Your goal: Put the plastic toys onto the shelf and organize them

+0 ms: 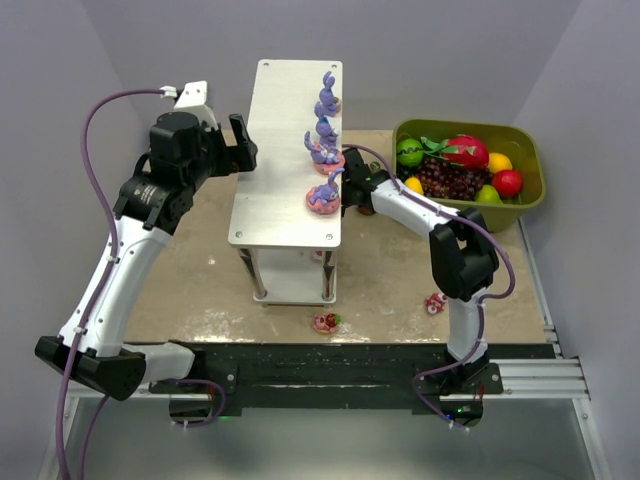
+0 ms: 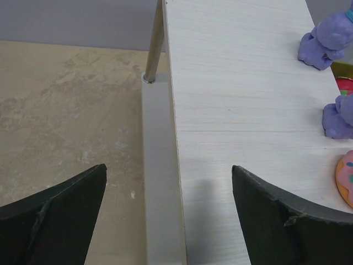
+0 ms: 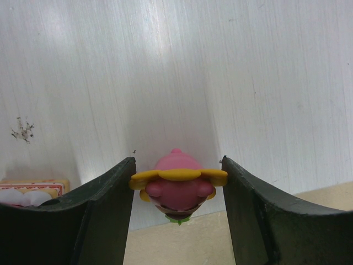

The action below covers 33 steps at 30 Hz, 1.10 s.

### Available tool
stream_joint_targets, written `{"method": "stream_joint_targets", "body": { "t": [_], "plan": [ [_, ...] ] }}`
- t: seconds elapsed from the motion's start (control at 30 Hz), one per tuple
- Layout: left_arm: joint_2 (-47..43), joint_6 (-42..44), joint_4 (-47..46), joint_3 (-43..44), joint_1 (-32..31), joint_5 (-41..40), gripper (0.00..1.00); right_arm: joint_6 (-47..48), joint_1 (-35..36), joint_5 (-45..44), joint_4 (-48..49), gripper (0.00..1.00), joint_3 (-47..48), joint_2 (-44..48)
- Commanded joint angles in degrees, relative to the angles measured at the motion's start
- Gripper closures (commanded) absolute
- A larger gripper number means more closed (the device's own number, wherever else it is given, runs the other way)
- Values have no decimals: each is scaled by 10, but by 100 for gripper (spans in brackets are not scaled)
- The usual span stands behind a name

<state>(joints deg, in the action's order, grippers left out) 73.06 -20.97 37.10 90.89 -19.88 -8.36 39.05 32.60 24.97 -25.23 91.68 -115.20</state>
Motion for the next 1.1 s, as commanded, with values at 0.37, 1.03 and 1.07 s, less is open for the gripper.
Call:
{"method": "stream_joint_targets", "body": {
  "t": [0.37, 1.03, 1.07],
  "plan": [
    [-3, -1, -11, 24, 7, -8, 0, -3, -2, -21, 6, 63, 4, -8],
    [-10, -4, -13, 13, 8, -7, 0, -13, -2, -48, 45, 48, -24, 31],
    [-9, -5, -13, 12, 8, -7, 0, -13, -3, -48, 48, 48, -26, 35]
  ]
}}
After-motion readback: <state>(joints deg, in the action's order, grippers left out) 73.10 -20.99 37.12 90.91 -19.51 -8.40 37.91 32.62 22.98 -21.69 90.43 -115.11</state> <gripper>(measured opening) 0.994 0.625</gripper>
